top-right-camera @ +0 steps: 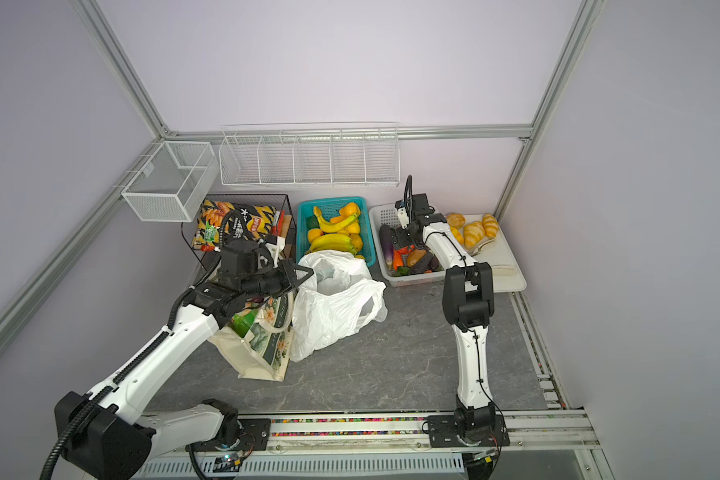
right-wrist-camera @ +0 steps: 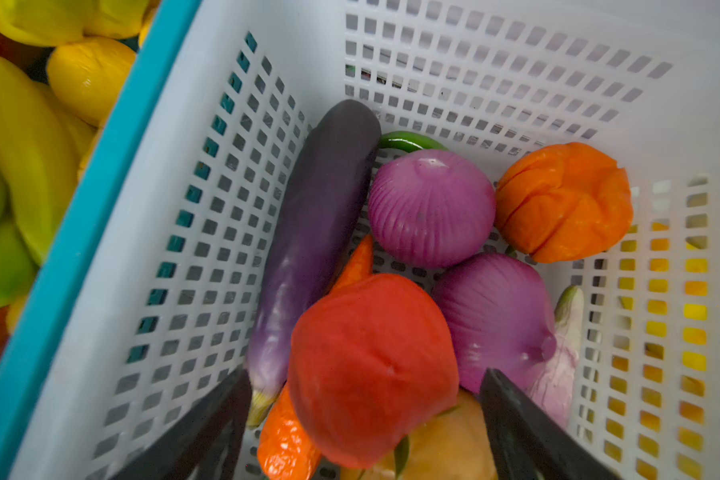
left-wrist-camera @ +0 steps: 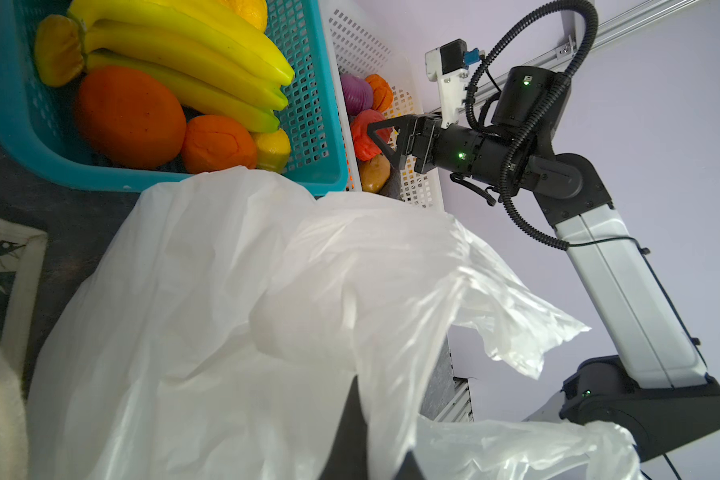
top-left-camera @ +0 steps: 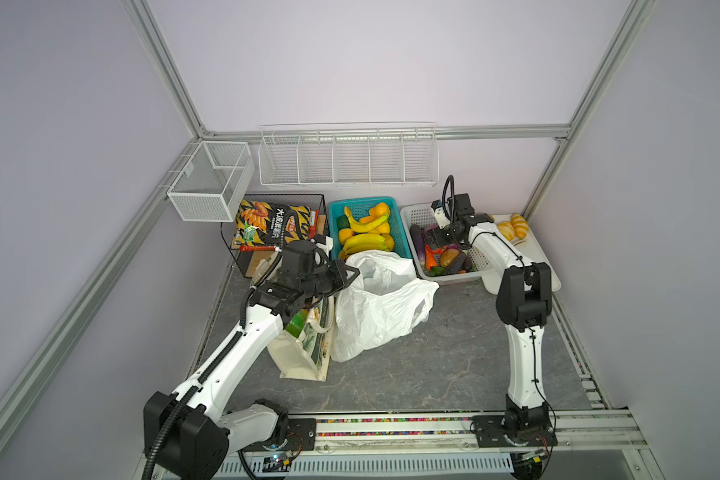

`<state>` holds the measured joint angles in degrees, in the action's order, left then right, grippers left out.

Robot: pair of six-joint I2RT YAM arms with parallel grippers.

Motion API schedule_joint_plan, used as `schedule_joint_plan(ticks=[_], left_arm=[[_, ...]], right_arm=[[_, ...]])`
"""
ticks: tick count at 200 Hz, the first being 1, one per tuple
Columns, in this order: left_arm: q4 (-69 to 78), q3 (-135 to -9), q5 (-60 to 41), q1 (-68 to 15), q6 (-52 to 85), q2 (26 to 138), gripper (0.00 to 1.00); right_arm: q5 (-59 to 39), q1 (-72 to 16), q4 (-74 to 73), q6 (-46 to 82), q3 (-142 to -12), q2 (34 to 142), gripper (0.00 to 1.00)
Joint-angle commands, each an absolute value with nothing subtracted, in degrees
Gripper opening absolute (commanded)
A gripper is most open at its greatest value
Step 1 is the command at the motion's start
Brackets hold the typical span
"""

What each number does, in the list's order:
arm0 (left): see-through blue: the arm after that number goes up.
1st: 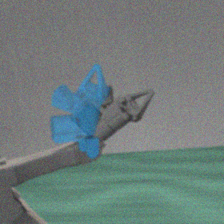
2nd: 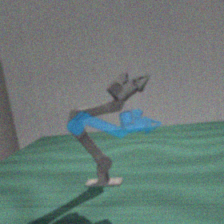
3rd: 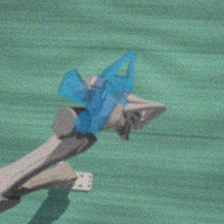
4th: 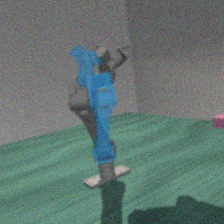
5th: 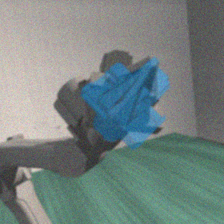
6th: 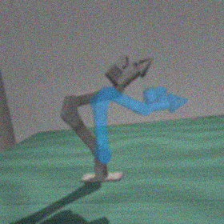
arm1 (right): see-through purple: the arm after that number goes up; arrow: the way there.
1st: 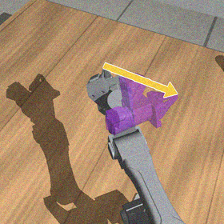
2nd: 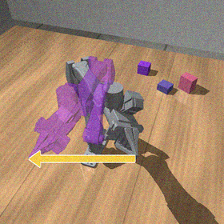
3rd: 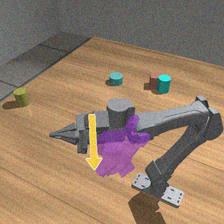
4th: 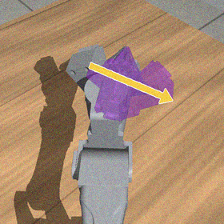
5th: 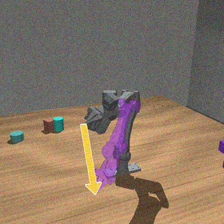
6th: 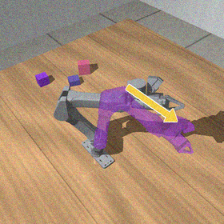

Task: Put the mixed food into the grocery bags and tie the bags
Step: 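Release the white bag with the right gripper and reach into the vegetable basket, then grasp the red tomato with the right gripper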

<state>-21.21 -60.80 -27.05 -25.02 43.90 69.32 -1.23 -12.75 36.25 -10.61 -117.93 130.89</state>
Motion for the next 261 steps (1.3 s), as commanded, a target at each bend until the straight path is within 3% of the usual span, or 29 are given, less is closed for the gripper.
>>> schedule_joint_plan(ticks=[1, 61, 135, 188, 232, 261], left_arm=[[-19.8, -60.4, -27.1, -24.6, 43.2, 69.8, 0.0], [-19.1, -59.9, -27.4, -24.7, 43.5, 70.0, 0.0], [-18.7, -59.7, -28.1, -24.6, 43.6, 70.0, 0.0], [-17.6, -59.4, -29.6, -24.7, 44.1, 70.1, 0.0], [-15.7, -58.4, -30.3, -24.7, 45.3, 70.1, 0.0], [-15.4, -58.4, -30.9, -24.7, 45.4, 70.3, 0.0]], right_arm=[[0.0, -13.2, 40.4, -14.9, -121.5, 133.8, 0.91], [0.6, -13.5, 43.1, -17.2, -125.6, 138.6, 1.0], [-1.2, -13.7, 43.6, -16.5, -123.5, 132.2, 0.74], [-6.3, -14.0, 37.0, -7.7, -107.0, 113.2, 0.67], [-12.7, -15.0, 24.1, 9.1, -75.0, 87.6, 0.65], [-10.4, -18.6, 24.7, 12.8, -59.9, 72.9, 0.65]])
